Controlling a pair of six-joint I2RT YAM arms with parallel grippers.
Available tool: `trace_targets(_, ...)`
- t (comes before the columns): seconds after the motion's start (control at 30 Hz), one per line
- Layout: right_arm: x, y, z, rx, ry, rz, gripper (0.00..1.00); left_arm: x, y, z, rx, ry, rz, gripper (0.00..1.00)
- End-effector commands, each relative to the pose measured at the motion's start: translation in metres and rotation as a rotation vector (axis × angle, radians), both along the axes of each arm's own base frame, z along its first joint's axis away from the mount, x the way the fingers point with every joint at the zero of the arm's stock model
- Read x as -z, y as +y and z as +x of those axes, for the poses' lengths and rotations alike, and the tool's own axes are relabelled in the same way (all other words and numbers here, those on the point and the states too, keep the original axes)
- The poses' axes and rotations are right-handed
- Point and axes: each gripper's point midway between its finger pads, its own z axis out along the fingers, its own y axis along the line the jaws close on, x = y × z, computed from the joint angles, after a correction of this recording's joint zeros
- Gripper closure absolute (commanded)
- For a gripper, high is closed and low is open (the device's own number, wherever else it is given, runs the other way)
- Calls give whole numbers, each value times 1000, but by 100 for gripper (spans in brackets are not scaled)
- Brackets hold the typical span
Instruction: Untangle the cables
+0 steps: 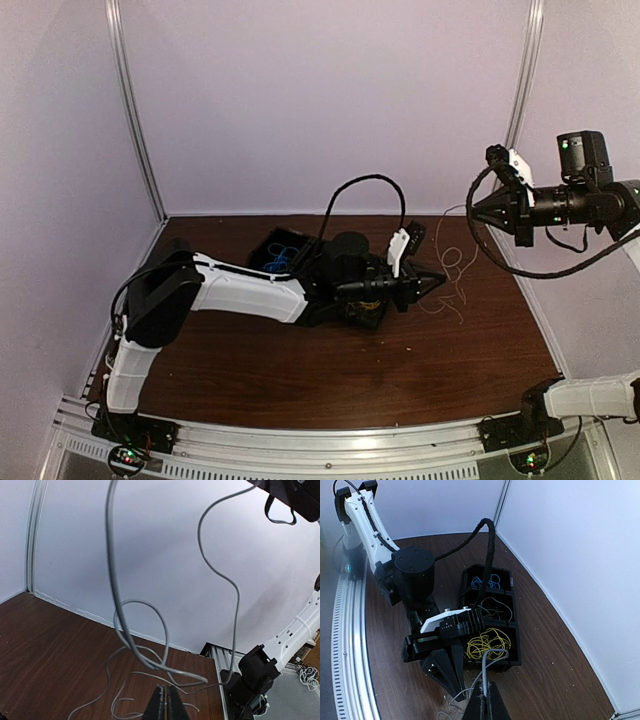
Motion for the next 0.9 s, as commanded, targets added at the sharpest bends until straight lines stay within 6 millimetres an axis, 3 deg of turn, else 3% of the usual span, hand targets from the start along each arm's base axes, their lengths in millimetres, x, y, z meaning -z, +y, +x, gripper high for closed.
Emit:
trace_targets(0.0, -9, 1, -3, 4, -24, 20, 100, -7, 2, 12, -48, -22, -11, 100)
trace_targets(0.13, -17, 2, -4, -3, -30, 33, 100, 3, 10, 14, -72, -43, 15, 100)
trace_targets(0.27, -21, 4, -6, -17, -26, 47, 100, 19, 23, 23, -152, -78, 82, 74)
trace_targets(0.33, -22, 4, -7, -19, -28, 48, 100, 24, 34, 22, -177, -91, 104, 67)
trace_targets(0.63, -23, 4, -12, -25, -25, 50, 100, 11, 86, -11, -148, -97, 82, 62)
trace_targets(0.73, -20, 4, -12, -24, -20, 48, 100, 22, 86, -1, -206, 21, 106, 52)
trace_targets(0.8, -19, 4, -12, -24, -17, 47, 100, 22, 75, 8, -221, 103, 114, 46)
trace_targets(0.87, -18, 5, -11, -28, -17, 49, 100, 36, 61, 20, -254, 189, 159, 42)
